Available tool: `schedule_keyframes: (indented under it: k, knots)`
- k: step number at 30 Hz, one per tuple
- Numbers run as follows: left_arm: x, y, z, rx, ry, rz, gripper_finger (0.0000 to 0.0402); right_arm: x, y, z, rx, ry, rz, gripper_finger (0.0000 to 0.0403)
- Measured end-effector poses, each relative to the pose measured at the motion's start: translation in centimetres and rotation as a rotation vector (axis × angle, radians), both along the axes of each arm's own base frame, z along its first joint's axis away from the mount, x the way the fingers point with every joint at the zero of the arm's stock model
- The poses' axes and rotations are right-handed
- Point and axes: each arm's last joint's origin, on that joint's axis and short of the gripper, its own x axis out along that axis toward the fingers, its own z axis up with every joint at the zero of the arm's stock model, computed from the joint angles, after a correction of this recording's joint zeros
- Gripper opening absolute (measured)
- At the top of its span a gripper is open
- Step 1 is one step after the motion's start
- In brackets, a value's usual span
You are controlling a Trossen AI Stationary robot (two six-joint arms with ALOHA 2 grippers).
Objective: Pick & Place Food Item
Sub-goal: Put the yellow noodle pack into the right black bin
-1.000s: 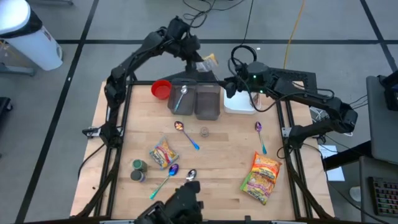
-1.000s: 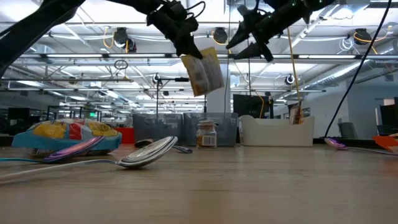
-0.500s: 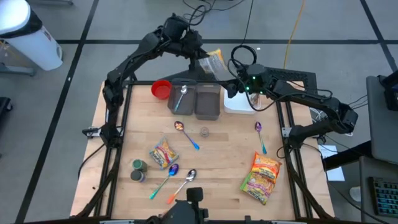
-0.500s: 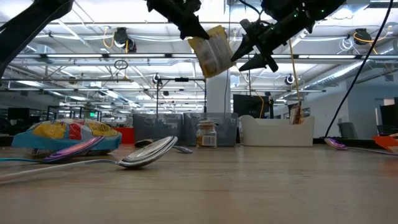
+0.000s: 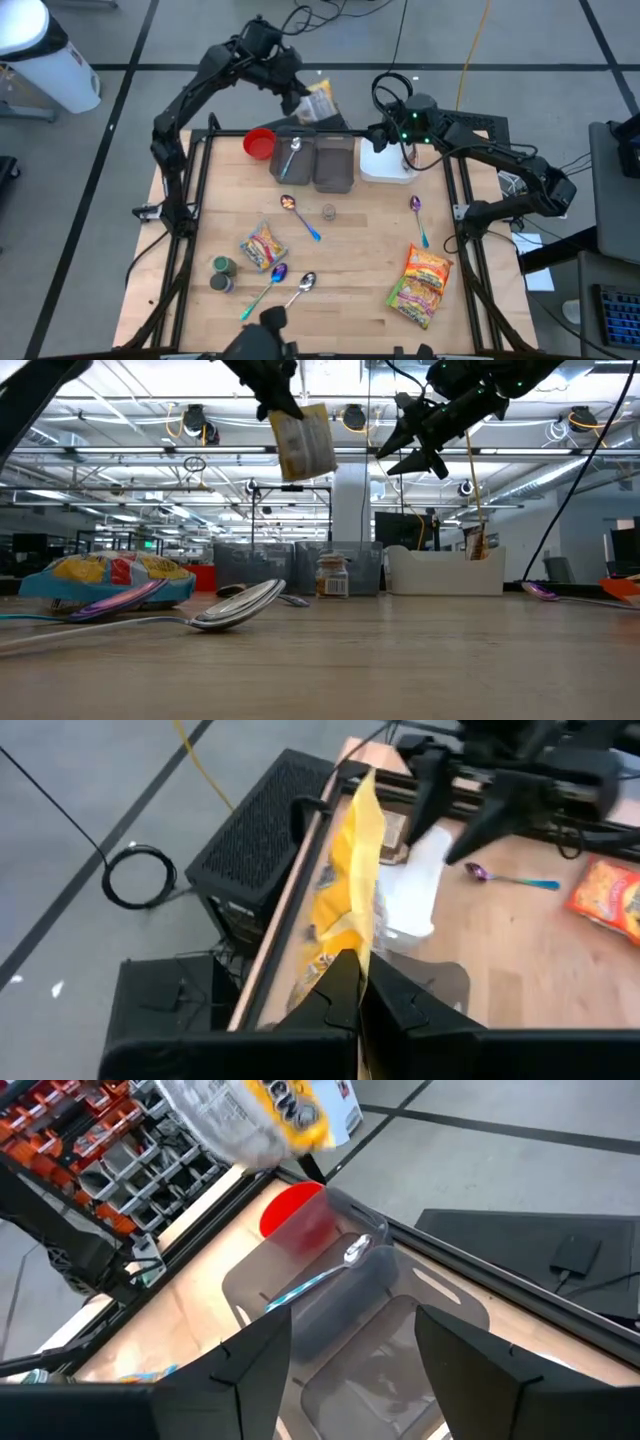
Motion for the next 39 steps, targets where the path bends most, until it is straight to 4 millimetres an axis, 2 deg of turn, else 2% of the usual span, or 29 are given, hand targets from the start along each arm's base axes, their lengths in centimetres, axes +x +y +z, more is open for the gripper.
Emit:
schedule_keyframes:
  k: [4, 7, 16, 21, 25, 32, 35, 39]
  knots:
    - [-1.8, -1.6, 1.2, 0.018, -0.024, -0.002, 0.0000, -0.1, -0.1, 0.0, -0.003, -0.003, -0.003, 0.0204]
    - [-3.1, -2.8, 1.0, 0.009, -0.032, 0.006, 0.0000, 0.0, -0.2, 0.2, -0.004, -0.019, -0.007, 0.0203]
    - [-6.8, -6.2, -2.0, -0.007, -0.247, 0.092, 0.0000, 0.1, -0.2, 0.4, 0.000, -0.046, -0.019, 0.0203]
    - [-7.7, -7.2, -4.3, -0.078, -0.361, 0.089, 0.0000, 0.1, -0.2, 0.4, 0.009, -0.049, -0.024, 0.0203]
    - [-6.8, -7.4, -7.0, -0.160, -0.417, 0.050, 0.0000, 0.0, -0.2, 0.4, 0.009, -0.049, -0.027, 0.0201]
    - [-3.7, -6.4, -11.6, -0.236, -0.318, 0.007, 0.0000, 0.2, -0.1, 0.4, 0.001, -0.042, -0.044, 0.0196]
    - [-2.2, -5.4, -11.8, -0.230, -0.295, -0.051, 0.0000, 0.2, -0.1, 0.4, 0.001, -0.042, -0.042, 0.0196]
    - [-0.2, -3.9, -10.9, -0.199, -0.192, -0.115, 0.0000, 0.2, -0.1, 0.4, 0.001, -0.042, -0.043, 0.0196]
